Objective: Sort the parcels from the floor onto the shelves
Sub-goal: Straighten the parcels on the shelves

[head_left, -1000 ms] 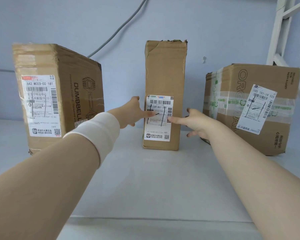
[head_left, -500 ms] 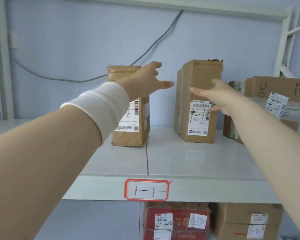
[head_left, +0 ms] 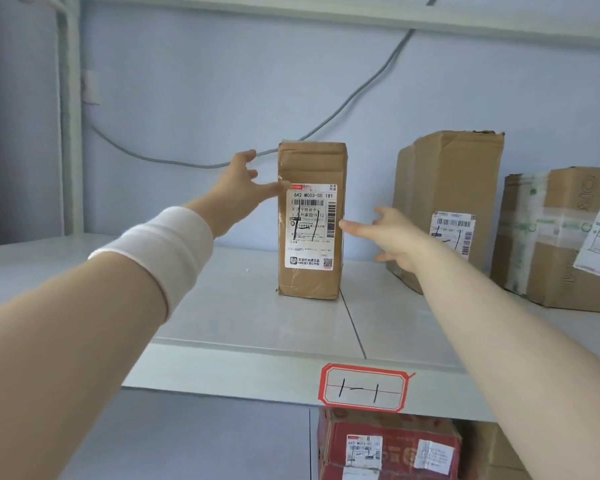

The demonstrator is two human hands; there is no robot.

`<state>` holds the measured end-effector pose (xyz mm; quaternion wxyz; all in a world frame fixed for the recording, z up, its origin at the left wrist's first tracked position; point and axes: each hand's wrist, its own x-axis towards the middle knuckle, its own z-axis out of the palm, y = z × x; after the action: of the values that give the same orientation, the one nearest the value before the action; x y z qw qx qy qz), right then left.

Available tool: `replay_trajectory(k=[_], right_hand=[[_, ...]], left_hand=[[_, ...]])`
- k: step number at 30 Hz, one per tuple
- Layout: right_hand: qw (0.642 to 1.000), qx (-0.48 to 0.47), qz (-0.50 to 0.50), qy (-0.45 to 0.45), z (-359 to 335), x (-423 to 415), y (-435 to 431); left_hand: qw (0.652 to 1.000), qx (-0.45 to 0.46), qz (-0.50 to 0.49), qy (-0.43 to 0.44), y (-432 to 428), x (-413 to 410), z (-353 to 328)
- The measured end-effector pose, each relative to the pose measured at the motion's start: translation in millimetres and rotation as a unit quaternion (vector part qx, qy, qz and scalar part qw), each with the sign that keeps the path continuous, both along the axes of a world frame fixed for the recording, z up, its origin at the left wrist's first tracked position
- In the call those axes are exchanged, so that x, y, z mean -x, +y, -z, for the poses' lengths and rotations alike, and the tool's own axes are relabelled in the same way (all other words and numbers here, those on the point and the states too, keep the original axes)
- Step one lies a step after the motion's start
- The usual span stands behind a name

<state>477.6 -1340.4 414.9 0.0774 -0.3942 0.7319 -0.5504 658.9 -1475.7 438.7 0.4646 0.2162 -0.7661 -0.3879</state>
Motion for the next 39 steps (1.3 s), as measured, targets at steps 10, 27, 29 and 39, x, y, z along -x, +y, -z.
replay_trajectory(k=[10,27,29,39], right_hand=[[0.994,-0.06,-0.087,-0.009,38,20,-27],[0.99,-0.09,-0.107,0.001,36,63,-86],[0.991,-0.088,-0.103,-0.003,38,67,-91],[0.991,-0.083,-0.105,-0.014,39,83,-106]], left_hand=[[0.975,-0.055,0.094,-0.193,-25,43,57],[0.957,-0.036,0.163,-0.239,-85,88,54],[0.957,-0.034,0.158,-0.24,-92,93,54],[0.955,-0.037,0.16,-0.247,-111,110,54]])
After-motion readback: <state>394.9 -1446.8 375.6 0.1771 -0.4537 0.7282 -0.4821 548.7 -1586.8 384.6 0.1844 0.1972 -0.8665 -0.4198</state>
